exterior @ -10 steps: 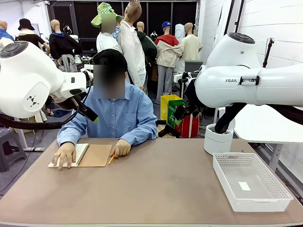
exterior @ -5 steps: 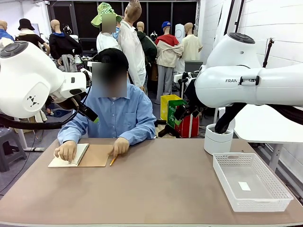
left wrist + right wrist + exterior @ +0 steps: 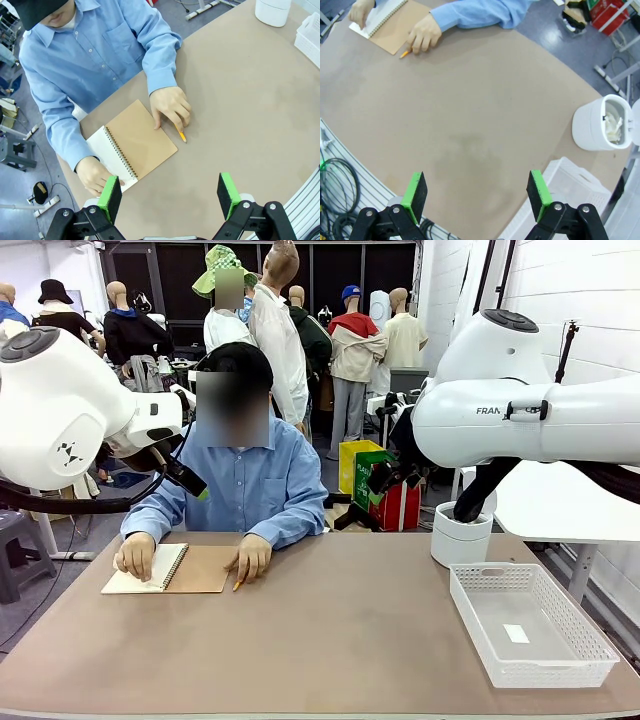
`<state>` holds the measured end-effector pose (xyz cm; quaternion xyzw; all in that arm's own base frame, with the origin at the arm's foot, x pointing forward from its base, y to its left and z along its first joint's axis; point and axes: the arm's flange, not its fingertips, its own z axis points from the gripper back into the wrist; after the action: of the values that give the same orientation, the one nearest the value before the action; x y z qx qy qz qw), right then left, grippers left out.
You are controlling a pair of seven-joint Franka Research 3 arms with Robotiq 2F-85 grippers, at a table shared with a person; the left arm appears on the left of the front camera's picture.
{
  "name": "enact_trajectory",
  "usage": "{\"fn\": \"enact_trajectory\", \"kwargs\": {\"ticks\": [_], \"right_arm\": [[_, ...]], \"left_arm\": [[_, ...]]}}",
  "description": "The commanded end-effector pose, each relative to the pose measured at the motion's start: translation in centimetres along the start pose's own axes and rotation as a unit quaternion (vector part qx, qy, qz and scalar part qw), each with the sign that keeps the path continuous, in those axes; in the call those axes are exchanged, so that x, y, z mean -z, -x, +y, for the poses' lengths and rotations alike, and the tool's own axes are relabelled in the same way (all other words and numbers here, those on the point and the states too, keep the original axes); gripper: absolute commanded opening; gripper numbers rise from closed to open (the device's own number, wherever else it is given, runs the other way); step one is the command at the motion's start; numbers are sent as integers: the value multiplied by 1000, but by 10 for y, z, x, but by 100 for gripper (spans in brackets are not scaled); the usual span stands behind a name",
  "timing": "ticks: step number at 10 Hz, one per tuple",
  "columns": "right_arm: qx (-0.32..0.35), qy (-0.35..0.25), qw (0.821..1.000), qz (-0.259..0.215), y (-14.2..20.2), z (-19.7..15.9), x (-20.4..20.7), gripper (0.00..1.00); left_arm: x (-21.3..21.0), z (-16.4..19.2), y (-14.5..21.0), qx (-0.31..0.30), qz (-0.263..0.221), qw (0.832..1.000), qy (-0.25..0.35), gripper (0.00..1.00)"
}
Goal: Sort the paper based on its condition.
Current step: If a person hands you a paper, place it in the Organizing basket , and if it's crumpled, put it in the Trash can.
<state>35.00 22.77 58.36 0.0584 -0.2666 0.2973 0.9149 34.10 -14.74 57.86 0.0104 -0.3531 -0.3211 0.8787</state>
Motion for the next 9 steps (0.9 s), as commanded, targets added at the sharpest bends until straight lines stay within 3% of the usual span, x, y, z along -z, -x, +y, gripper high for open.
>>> {"fn": "enact_trajectory", "kwargs": {"ticks": [1,9], "right_arm": [[0,0,1000,0,1,0,0,100],[0,0,1000,0,1,0,0,100]], "left_arm": [[0,0,0,2,0,1000,-1,100],[0,0,0,2,0,1000,-1,100]]}}
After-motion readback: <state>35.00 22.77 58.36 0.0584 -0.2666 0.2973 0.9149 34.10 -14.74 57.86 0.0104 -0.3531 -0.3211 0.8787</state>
